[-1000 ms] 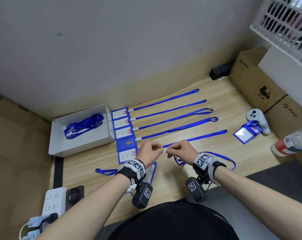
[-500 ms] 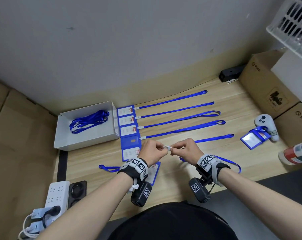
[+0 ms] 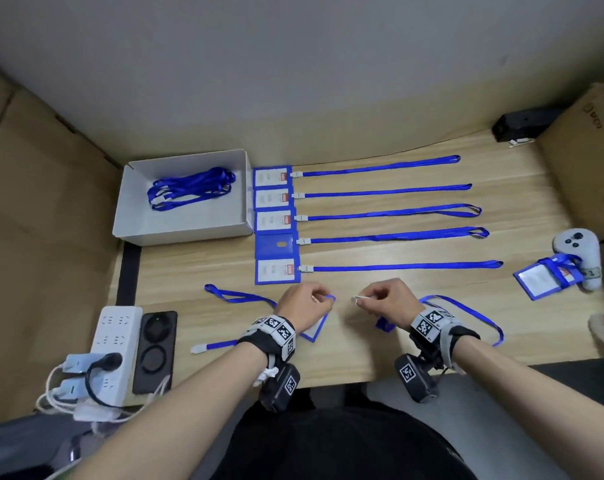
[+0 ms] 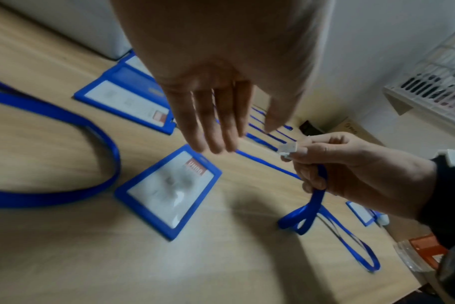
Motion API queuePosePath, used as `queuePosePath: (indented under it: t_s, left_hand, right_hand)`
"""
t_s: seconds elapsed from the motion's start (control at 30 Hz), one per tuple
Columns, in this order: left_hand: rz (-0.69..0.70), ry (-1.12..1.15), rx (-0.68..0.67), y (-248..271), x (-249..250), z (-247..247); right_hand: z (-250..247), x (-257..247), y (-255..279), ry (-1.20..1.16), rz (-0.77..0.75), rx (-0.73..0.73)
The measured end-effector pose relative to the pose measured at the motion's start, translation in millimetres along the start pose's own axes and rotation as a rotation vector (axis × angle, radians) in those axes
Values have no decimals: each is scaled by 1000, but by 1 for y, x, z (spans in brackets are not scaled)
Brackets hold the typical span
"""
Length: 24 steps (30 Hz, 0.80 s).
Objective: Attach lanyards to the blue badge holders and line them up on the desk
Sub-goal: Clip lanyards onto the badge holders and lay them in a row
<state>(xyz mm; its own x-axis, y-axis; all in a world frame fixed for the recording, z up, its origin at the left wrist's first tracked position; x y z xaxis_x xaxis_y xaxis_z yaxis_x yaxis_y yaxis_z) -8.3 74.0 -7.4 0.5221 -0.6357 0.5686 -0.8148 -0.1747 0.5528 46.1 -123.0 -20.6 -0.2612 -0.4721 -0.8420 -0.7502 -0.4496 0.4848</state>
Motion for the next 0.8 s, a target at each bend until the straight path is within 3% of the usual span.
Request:
queuePosePath:
  t_s: [0.17, 0.43, 0.67, 0.8]
  left_hand:
    - [-111, -254, 20, -16, -36, 21]
    - [-18, -592, -8, -20, -26, 36]
    - [177, -298, -204, -14, -3, 33]
    - [224, -97, -198, -9, 15, 16]
  right_hand:
    - [-1, 11, -1, -26, 84, 32]
    - [-7, 4, 7, 42, 128, -18]
    - [-18, -3, 16, 92, 102, -68]
    - [-15, 2, 19, 159, 78, -108]
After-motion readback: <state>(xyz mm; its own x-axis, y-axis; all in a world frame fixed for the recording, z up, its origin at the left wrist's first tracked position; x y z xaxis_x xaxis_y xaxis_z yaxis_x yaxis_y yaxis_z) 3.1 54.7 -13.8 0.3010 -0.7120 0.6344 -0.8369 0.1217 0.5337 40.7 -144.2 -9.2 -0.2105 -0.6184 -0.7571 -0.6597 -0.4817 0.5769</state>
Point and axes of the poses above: each hand's wrist, its own y-axis away from the middle knuckle, its own z-axis out of the palm, x = y × z, the point moved 5 cm from there along -y, towards the middle knuckle, and after that the axes turned 4 degrees about -z, right-handed, at the moved point
